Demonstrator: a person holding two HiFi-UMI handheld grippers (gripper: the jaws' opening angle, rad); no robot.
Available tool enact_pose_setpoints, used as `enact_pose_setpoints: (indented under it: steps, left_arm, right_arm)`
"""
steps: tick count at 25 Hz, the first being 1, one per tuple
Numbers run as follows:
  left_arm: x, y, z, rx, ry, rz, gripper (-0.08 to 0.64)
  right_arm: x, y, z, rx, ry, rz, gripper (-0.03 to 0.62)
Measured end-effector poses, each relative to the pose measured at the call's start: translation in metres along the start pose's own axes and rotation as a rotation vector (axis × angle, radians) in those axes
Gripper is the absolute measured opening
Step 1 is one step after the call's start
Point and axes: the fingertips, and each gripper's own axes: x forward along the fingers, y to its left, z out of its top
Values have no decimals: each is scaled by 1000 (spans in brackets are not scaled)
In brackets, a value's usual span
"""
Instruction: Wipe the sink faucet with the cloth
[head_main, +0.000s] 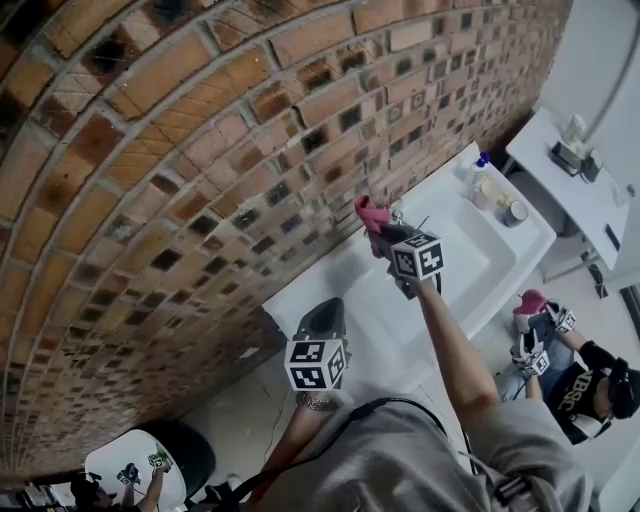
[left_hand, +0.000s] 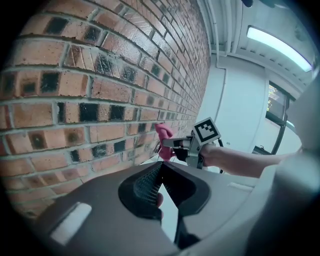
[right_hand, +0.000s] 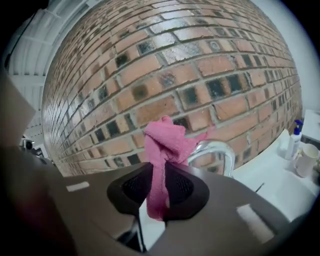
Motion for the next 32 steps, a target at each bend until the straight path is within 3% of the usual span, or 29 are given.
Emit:
enact_pose_setpoints:
  steps: [4, 8, 14, 18, 23, 28, 32]
  left_arm:
    - [-15, -5, 0, -2, -21, 6, 20]
    - [-30, -8, -5, -6, -34, 21, 19]
    - [-59, -11, -30, -72, -24, 62, 20]
    - [-66, -15, -37, -81, -33, 82, 20]
    - [-90, -20, -63, -81, -4, 80, 20]
    - [-133, -40, -82, -77, -28, 29, 20]
    - [-186, -47, -124, -91, -29, 16, 19]
  right_arm:
    - [20, 13, -49, 50, 110, -19, 66]
    - [16, 15, -77, 123, 150, -50, 66]
    - [-35, 71, -68, 153, 38, 0, 67]
    - [-63, 110, -65, 107, -15, 5, 67]
    - [-102, 164, -100, 128, -35, -29, 67]
    - [-145, 223, -134, 104, -38, -44, 69]
    - [-178, 285, -163, 95, -53, -49, 67]
